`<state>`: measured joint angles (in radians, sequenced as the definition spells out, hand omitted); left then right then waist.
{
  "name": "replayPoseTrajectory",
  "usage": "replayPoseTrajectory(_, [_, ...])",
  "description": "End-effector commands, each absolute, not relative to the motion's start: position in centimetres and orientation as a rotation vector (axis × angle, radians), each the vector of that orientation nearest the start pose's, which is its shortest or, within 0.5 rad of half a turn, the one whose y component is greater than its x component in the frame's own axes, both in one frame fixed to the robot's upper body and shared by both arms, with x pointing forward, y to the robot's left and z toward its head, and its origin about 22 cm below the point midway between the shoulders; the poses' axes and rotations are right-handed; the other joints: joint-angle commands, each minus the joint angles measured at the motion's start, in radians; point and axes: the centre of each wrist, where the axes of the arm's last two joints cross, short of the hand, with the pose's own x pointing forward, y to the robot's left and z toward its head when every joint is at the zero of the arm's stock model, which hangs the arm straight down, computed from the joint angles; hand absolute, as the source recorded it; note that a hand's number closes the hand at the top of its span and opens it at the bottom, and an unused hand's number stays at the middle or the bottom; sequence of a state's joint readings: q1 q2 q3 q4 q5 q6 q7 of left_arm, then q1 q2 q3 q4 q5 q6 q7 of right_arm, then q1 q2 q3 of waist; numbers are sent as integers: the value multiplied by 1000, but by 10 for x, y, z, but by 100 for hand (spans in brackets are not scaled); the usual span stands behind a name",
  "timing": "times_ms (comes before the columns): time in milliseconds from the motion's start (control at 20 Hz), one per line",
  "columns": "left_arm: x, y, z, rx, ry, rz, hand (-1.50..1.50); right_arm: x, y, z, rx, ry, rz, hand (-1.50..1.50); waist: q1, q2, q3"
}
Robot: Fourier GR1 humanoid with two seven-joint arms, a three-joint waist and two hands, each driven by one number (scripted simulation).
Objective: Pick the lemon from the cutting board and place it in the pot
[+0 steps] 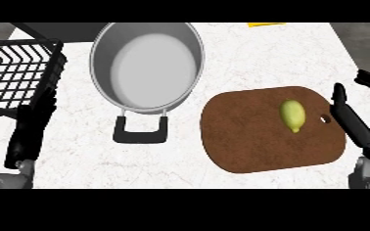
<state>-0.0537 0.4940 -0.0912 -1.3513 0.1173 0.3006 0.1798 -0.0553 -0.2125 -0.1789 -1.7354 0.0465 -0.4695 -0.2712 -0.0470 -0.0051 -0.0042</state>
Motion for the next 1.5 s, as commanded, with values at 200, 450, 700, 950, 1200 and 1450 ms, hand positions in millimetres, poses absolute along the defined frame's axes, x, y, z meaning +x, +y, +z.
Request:
replayPoseTrajectory(200, [267, 337, 17, 529, -1166, -100, 0, 219, -244, 25, -1345, -2141, -326, -150, 35, 6, 5])
replayPoseTrajectory(450, [263, 333, 27, 536, -1163, -91, 0, 156, -231, 3, -1402, -1941, -213, -150, 35, 0, 2])
replayPoseTrajectory(700, [265, 326, 23, 523, -1156, -102, 0, 114, -241, -7, -1471, -1668, -114, -150, 35, 10, -2])
replayPoseTrajectory(950, [264, 330, 34, 522, -1174, -103, 0, 86, -244, -4, -1414, -1453, 55, -150, 63, 19, -4])
replayPoseTrajectory(1200, [267, 333, 37, 534, -1182, -128, 0, 81, -226, 20, -1248, -1301, 195, -150, 72, 19, -2])
replayPoseTrajectory(1450, [263, 318, 27, 518, -1171, -111, 0, 101, -206, 59, -1277, -1182, 208, -150, 63, 11, 1])
